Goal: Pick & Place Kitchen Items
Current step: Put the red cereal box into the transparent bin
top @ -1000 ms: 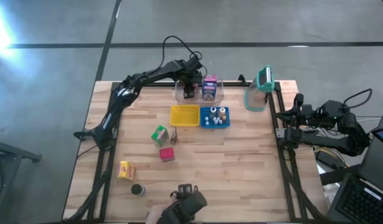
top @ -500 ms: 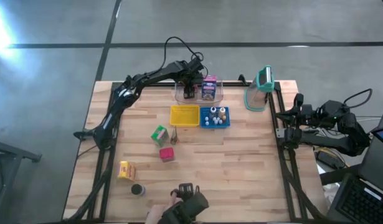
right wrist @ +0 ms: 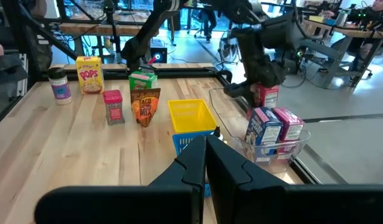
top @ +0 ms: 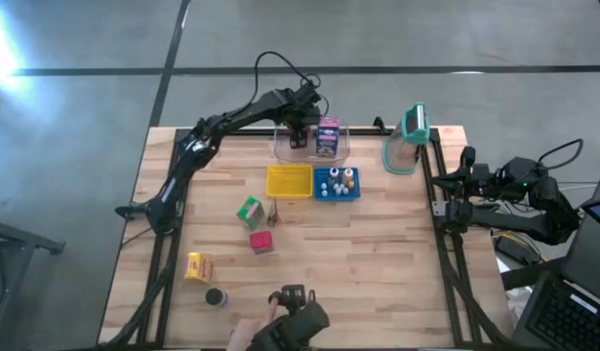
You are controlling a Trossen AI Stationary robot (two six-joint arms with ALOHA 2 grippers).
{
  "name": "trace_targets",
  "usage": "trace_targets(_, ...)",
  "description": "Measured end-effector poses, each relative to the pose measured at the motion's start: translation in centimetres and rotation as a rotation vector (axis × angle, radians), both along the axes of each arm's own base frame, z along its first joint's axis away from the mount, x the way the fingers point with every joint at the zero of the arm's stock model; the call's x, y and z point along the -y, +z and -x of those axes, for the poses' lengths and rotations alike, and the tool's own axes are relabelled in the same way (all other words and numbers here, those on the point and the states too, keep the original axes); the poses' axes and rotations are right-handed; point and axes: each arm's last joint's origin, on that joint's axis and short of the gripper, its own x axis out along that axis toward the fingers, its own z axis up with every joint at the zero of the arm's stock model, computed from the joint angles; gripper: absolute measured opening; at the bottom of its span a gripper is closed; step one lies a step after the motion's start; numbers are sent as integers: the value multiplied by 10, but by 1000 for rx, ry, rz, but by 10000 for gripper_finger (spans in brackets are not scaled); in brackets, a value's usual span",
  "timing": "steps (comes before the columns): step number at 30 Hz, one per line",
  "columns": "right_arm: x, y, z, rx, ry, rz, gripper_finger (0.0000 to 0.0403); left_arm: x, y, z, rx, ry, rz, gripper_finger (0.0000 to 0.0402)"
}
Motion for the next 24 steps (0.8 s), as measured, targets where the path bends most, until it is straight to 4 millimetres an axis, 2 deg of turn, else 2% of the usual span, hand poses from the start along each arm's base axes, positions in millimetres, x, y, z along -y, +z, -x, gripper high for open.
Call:
trace_targets(5, 0, 0, 0, 0, 0, 0, 8, 1, 9, 1, 6, -8, 4, 266)
trace_targets(14, 0, 0, 0, 0, 0, 0, 8, 2, -16, 1, -13, -21, 36, 266)
trace_targets(20, 0, 0, 0, 0, 0, 0, 8, 2, -18, 0, -6, -25, 28, 266)
trace_targets(24, 0, 0, 0, 0, 0, 0, 8, 2, -11, 0, -13, -15, 24, 266)
